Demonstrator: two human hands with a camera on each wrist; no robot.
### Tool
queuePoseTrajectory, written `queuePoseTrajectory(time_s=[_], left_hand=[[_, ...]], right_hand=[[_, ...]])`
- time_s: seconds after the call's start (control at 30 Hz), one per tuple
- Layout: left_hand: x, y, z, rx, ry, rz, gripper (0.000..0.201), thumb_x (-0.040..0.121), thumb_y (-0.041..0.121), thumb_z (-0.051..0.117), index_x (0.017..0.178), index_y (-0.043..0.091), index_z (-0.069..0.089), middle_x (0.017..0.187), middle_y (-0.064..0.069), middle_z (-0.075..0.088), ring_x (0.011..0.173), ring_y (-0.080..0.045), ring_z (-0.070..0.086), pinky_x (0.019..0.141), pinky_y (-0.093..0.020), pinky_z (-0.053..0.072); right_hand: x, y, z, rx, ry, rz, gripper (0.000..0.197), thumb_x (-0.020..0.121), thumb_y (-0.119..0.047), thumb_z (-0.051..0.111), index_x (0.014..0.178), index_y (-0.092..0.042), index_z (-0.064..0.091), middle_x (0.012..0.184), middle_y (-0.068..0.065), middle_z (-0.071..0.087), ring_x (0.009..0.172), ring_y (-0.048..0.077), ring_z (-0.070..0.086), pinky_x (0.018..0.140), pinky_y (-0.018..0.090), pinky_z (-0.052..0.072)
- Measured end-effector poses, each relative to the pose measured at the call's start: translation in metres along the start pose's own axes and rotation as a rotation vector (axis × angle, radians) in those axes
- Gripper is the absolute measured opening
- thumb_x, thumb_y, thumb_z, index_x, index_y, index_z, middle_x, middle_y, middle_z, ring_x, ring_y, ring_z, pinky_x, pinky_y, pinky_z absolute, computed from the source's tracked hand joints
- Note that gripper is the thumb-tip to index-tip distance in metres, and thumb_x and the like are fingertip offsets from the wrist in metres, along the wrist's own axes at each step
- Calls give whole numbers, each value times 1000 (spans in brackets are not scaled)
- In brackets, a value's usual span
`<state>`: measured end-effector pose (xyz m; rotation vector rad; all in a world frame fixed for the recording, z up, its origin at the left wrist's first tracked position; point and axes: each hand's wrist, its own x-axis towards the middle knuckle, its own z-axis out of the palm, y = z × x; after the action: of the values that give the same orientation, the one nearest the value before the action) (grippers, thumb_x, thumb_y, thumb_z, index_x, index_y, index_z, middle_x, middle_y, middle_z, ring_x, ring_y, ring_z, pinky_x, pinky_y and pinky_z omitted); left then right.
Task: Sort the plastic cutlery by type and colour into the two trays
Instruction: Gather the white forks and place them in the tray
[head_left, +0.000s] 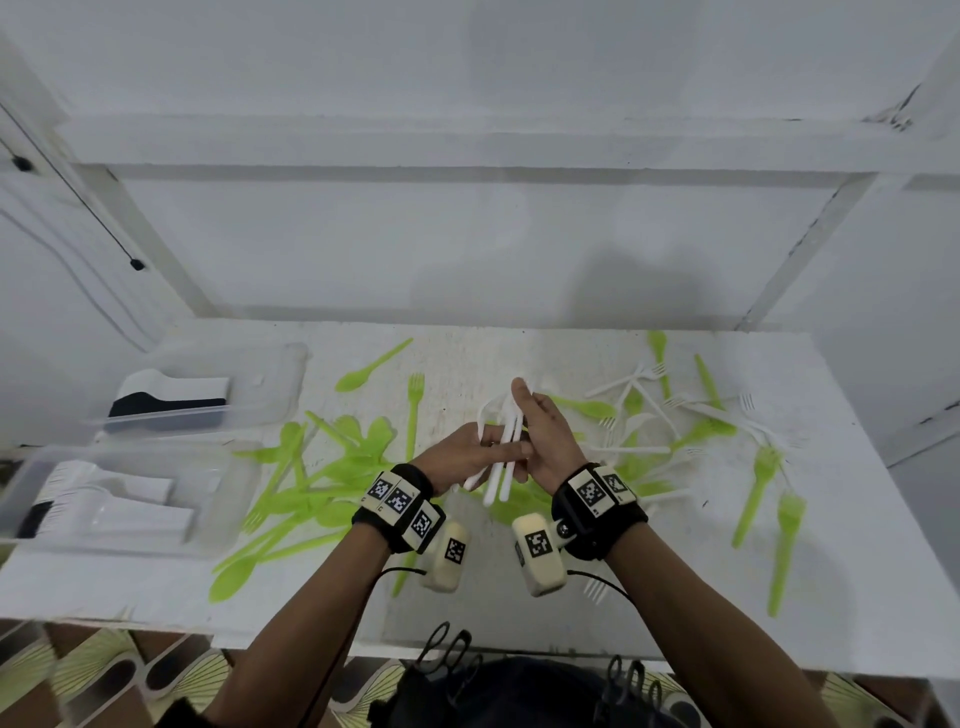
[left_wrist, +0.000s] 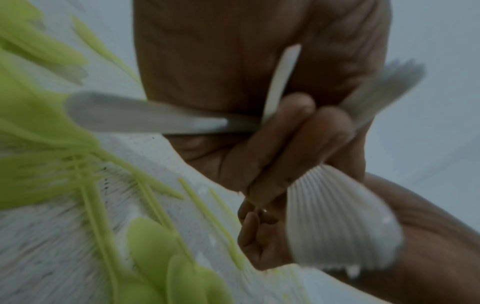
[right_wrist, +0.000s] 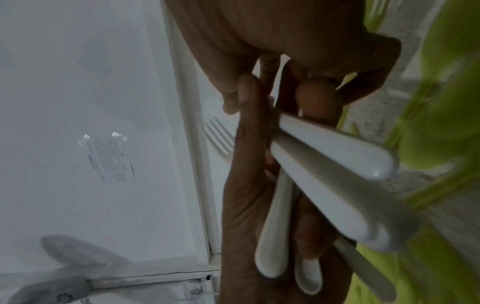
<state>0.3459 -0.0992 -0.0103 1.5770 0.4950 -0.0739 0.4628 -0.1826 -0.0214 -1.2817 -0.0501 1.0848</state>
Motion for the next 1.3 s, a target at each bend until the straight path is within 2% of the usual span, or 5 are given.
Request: queuePoseTrajectory(time_s=[0.17,0.37,0.6,0.73,1.3], left_hand=[[-2,-1,5,-92,15,-76,40,84,57,70,89,18,76,73,-8,67,70,-29,55,67,-37,42],[-9,-3,2,-332,-48,-37,40,103,42,53,103,4,69,81,-12,64,32,-5,37,32,-15,25],[-8,-9,2,-316,-16,-43,43,102,31,57,122,-7,64,111,-28,67,82,-14,69,68,-22,53],[-9,-3,3,-223,-24,-45,33,100,41,59,99,9,70,85,-8,69,72,-24,55,55,-25,38],[-14,6,0,71,102,-1,18,96,28,70,101,11,75,85,-5,73,50,-10,45,43,-20,33]], right_hand=[[2,-1,0,-11,40,-32,49,91,-52,70,110,-10,54,89,10,62,69,30,65,58,34,52],[2,-2,-9,-112,-2,-54,45,94,-59,62,100,-15,53,89,5,56,74,17,59,53,24,49],[-4,1,-6,-262,-5,-104,48,104,-48,49,109,-4,66,87,5,66,66,14,63,54,24,50],[-3,6,3,-346,38,-49,56,104,-59,34,119,-15,65,111,10,73,94,25,71,58,28,48],[-17,-18,-12,-49,-295,33,25,94,-35,71,100,-14,59,98,13,66,85,34,61,65,41,45]])
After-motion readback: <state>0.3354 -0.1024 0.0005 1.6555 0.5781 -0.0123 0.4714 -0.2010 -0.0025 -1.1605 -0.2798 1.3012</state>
